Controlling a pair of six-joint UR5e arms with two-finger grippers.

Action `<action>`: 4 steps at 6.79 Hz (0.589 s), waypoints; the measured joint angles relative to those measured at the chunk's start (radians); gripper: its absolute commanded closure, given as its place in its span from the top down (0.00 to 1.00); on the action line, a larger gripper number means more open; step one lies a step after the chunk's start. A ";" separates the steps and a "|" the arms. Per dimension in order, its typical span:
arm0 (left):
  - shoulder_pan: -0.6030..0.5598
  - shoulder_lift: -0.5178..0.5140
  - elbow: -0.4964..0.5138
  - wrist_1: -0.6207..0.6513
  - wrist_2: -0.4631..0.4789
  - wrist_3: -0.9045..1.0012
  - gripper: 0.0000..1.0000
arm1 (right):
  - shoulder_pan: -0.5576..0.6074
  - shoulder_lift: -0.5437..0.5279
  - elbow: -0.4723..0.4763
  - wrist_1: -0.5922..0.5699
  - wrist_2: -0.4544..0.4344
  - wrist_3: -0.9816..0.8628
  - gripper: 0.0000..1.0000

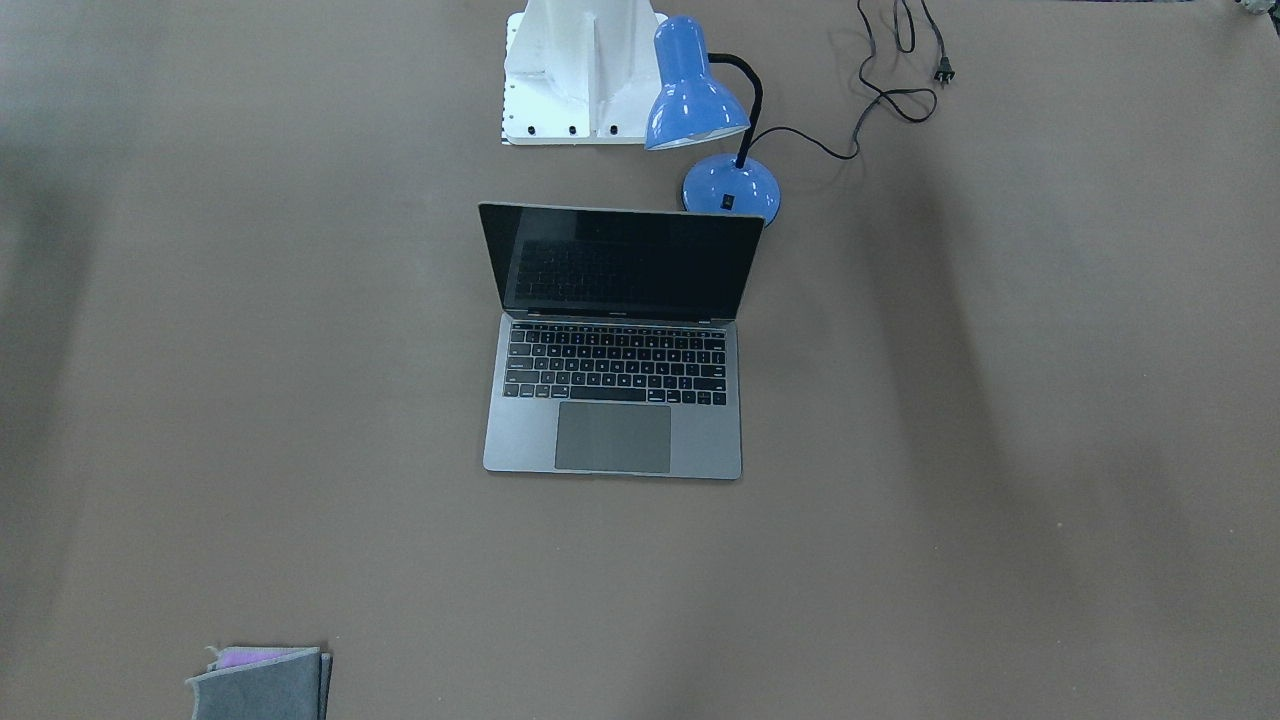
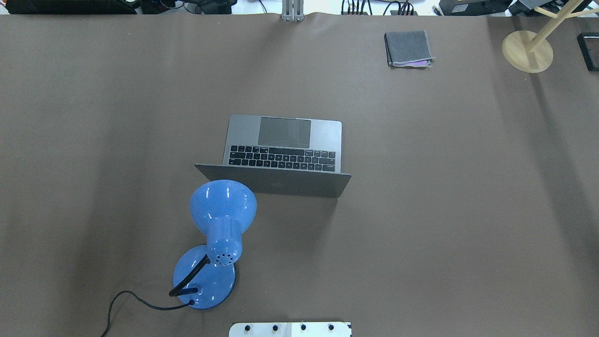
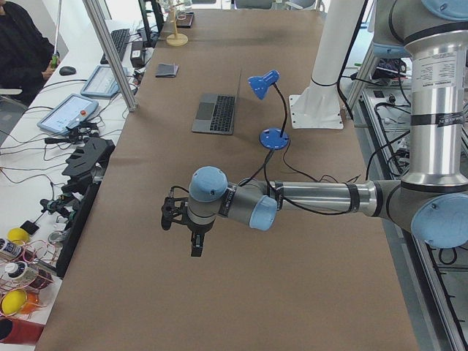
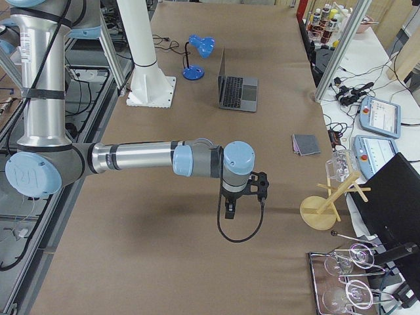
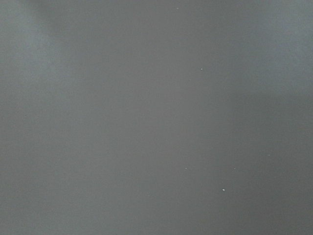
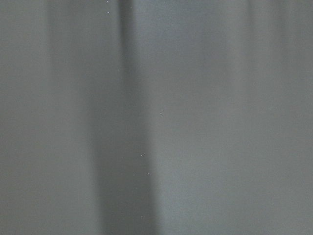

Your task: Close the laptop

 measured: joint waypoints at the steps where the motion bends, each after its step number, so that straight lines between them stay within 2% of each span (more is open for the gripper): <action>1: 0.002 -0.003 0.006 0.002 0.003 -0.002 0.99 | 0.000 -0.001 0.002 0.000 0.003 0.000 1.00; 4: 0.004 0.002 -0.006 -0.005 0.002 -0.005 0.99 | -0.001 0.001 0.006 0.000 0.012 0.007 1.00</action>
